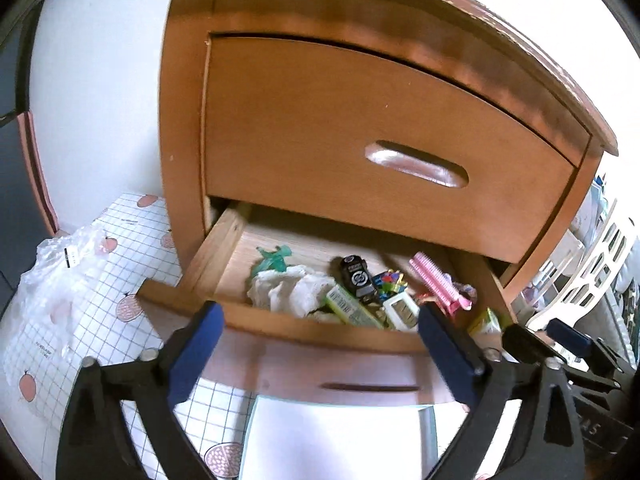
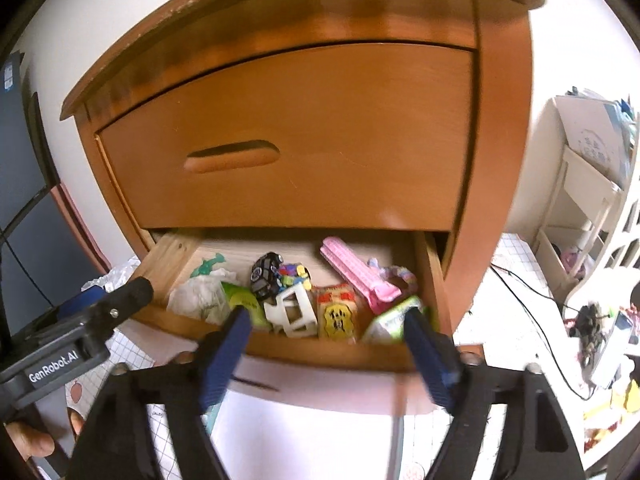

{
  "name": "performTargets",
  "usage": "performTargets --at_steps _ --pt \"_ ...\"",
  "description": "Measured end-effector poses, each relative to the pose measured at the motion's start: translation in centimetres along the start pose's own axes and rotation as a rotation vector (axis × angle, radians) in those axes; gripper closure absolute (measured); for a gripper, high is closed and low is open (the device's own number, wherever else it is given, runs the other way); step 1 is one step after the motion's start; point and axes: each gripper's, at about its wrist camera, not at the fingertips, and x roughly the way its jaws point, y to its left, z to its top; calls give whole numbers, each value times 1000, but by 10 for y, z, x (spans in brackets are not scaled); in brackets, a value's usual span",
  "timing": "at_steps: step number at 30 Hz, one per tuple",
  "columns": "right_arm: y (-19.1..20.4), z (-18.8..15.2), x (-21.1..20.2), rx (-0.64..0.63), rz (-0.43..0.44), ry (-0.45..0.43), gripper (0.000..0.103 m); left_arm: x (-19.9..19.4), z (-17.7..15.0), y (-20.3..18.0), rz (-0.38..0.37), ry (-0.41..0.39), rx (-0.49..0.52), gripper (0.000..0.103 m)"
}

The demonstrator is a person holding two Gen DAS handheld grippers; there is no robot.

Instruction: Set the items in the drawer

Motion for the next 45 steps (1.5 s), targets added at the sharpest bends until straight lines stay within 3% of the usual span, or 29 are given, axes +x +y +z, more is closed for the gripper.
performTargets --at_steps 5,18,32,45 --pt "-5 -19 -8 17 -7 0 0 -1 -16 5 15 13 -10 0" --pt "-6 -29 20 1 -29 45 0 36 -25 8 34 56 -1 0" --pt "-15 3 68 23 -20 62 0 88 8 5 32 67 14 0" --pt "-9 -1 69 17 -26 53 0 98 6 -2 43 76 19 0"
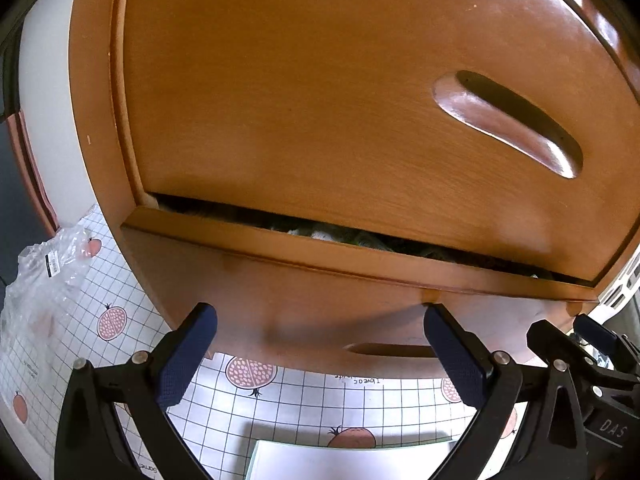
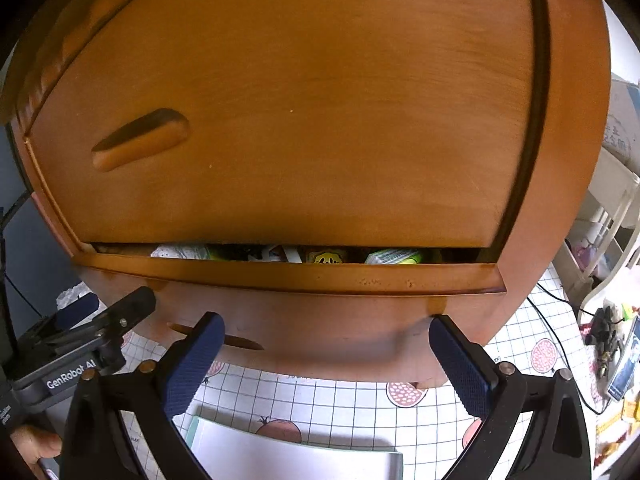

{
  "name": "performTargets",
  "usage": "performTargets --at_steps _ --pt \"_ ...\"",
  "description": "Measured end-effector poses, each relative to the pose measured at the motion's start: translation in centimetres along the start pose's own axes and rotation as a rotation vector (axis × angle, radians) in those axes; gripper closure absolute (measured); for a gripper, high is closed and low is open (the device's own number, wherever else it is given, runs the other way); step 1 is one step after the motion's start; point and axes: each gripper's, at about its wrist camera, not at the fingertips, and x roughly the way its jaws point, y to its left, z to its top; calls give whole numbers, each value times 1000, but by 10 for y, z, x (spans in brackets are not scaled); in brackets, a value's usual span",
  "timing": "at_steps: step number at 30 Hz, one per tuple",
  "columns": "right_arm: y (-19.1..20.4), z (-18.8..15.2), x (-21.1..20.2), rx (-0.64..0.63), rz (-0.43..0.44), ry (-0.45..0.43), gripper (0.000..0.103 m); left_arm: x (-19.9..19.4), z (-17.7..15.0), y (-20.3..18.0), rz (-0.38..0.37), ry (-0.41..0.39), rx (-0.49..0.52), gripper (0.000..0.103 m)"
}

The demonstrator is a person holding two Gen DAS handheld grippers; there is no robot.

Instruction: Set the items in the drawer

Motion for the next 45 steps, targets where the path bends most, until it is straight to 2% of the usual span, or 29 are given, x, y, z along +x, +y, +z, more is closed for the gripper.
performTargets --at_steps 8,26,31,35,45 --pt "-2 -16 -15 0 7 8 0 -21 -23 0 -8 6 6 0" --pt "16 -133 -104 -36 28 41 0 -116 -120 11 39 14 45 0" --pt "11 -145 -112 -39 31 41 0 -134 -147 6 54 36 75 0" --pt "7 -161 -119 -32 31 46 0 -138 -170 10 65 45 78 0" --pt "2 -205 -120 -28 8 88 0 -141 -204 12 121 53 125 0"
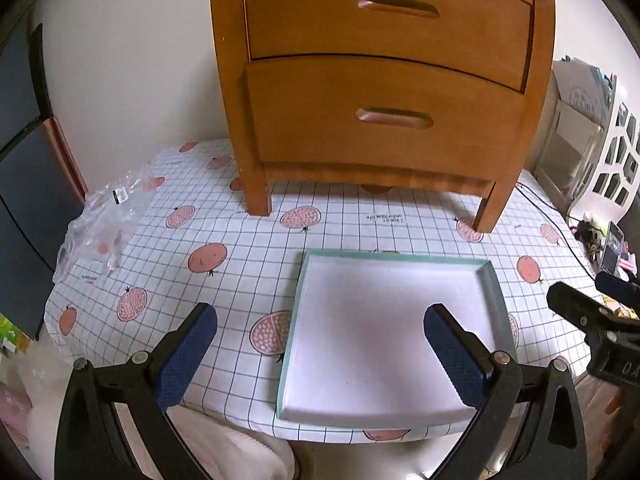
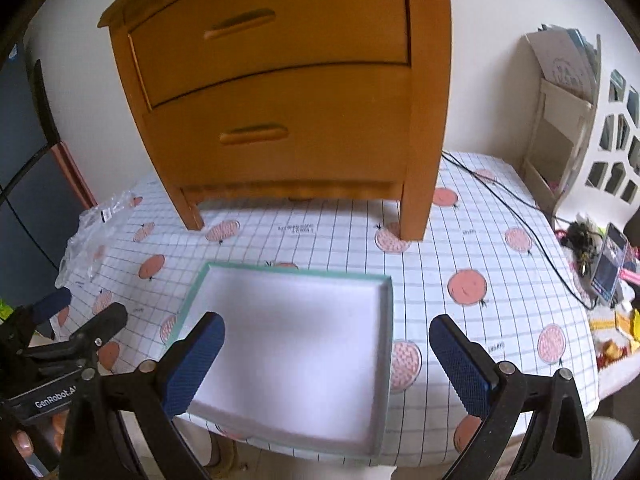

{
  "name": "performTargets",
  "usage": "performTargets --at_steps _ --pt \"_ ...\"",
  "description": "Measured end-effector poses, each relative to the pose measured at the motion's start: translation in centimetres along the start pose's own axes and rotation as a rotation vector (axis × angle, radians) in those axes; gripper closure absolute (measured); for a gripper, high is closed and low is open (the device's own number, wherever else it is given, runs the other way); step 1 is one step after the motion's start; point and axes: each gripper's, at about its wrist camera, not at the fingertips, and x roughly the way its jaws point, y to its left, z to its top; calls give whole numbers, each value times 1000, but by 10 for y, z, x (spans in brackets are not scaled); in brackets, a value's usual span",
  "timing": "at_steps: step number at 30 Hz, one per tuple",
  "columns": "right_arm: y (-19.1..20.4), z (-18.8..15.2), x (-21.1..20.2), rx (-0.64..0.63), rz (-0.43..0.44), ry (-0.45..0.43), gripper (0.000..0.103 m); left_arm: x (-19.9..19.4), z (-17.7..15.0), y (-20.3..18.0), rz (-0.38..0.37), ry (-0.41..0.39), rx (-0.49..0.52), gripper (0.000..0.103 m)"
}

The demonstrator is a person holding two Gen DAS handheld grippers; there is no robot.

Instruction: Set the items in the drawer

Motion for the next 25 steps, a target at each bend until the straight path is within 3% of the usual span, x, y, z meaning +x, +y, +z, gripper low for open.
performTargets --at_steps 10,25 --pt "-7 -28 7 -10 -29 25 0 15 -23 -17 -4 34 55 0" --pt "-13 -35 16 1 -39 44 0 24 -31 -11 -28 54 17 0"
